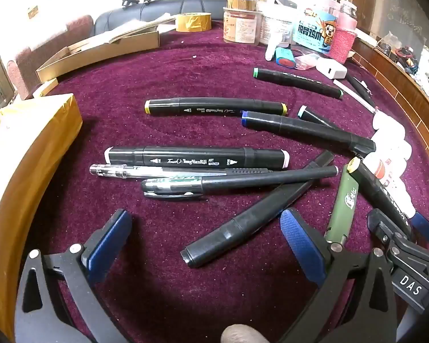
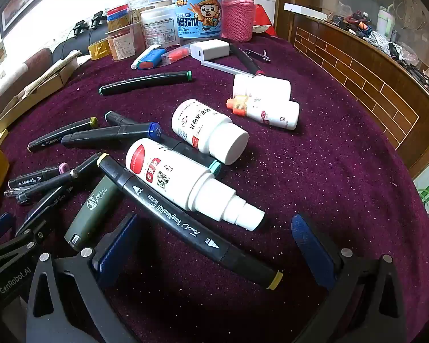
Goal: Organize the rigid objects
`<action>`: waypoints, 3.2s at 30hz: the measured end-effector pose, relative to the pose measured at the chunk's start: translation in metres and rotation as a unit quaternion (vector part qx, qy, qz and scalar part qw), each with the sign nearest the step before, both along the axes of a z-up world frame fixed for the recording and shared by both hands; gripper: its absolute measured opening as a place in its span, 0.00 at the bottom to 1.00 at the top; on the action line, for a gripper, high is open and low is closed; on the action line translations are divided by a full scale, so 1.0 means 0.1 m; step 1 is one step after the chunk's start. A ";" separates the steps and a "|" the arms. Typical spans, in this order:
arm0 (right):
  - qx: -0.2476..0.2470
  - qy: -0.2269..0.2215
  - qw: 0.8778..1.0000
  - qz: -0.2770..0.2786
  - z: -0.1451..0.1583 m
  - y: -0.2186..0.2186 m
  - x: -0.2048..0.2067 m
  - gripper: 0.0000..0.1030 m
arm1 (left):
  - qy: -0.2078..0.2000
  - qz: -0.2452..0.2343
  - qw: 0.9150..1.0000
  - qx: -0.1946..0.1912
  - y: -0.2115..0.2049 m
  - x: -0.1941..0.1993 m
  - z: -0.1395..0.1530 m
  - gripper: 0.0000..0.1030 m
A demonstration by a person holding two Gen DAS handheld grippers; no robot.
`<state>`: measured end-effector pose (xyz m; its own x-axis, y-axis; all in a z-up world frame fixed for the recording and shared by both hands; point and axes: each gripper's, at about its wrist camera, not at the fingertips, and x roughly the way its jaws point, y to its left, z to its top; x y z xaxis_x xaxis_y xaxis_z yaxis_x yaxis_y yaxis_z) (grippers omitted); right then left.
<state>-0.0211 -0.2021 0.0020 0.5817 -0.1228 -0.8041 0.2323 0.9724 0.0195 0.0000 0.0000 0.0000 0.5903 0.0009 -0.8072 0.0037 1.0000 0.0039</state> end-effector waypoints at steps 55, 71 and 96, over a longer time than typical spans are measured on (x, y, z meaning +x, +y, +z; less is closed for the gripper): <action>0.004 0.036 0.999 0.009 0.02 0.00 0.01 0.99 | 0.026 -0.098 0.995 0.009 -0.04 -0.40 0.04 1.00; 0.022 -0.151 0.985 -0.077 0.57 -0.32 -0.51 0.98 | 0.004 -0.126 0.989 -0.073 0.24 -0.50 0.32 0.96; 0.110 -0.143 0.981 -0.077 0.25 -0.58 -0.45 0.97 | 0.037 -0.278 0.956 -0.086 0.00 -0.32 0.53 0.20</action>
